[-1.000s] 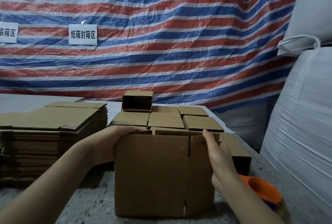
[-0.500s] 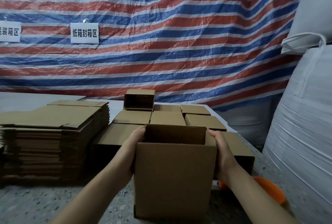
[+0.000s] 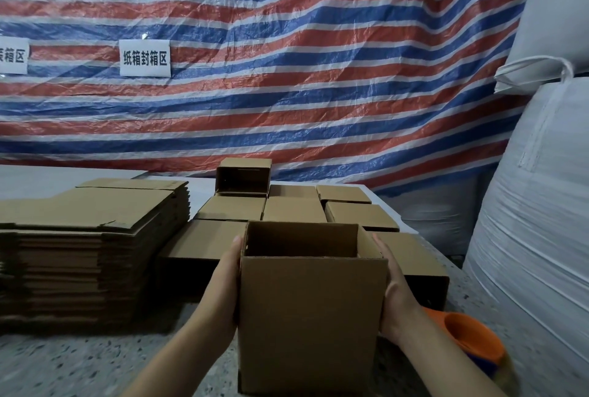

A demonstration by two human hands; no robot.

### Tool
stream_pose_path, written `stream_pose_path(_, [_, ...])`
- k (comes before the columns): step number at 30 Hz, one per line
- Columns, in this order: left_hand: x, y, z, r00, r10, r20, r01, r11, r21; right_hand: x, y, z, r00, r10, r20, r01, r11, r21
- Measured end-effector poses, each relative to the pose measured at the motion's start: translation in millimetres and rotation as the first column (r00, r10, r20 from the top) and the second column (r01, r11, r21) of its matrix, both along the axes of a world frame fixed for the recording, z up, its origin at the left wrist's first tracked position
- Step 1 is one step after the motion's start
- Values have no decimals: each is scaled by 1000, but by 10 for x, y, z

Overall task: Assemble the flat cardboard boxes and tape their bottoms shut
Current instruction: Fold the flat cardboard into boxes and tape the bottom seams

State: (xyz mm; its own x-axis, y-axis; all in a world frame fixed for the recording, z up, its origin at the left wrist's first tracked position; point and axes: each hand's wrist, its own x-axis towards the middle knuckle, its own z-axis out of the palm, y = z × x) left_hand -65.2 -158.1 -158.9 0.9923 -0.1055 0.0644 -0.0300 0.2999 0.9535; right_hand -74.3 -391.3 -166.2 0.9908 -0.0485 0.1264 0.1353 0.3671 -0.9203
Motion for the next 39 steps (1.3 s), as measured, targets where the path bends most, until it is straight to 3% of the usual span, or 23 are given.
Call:
stream_pose_path(8, [60,12,-70,995,-20,-95,15,999,-47,-26,20,-67,1000,2,29,-3,999,32])
stream_pose_path(16, [66,30,14,996,35,-86,-27,995,92,-7,11,-122,1000,-26,-11,26,998,55])
stream_pose_path(21, [8,69,-4,994,103,-34,-104,994,-27,-13,14,-124,999,-42,-25,43,997,62])
stream_pose_path(26, [-1,129,-29,997,-62,45,57,991,122,-42,32,-108,999,-15,-40,17,998,55])
stream_pose_path(31, [32,132,-41,997,15,78,-36,961,273,-56,49,-93,999,-12,-46,15,998,66])
stream_pose_path(34, [8,96,-46,992,33,122,-66,959,277,-83,66,-53,998,-25,-49,28,997,67])
stream_pose_path(39, [2,96,-54,989,13,149,-54,961,272,-18,103,16,967,-102,-233,82,992,-95])
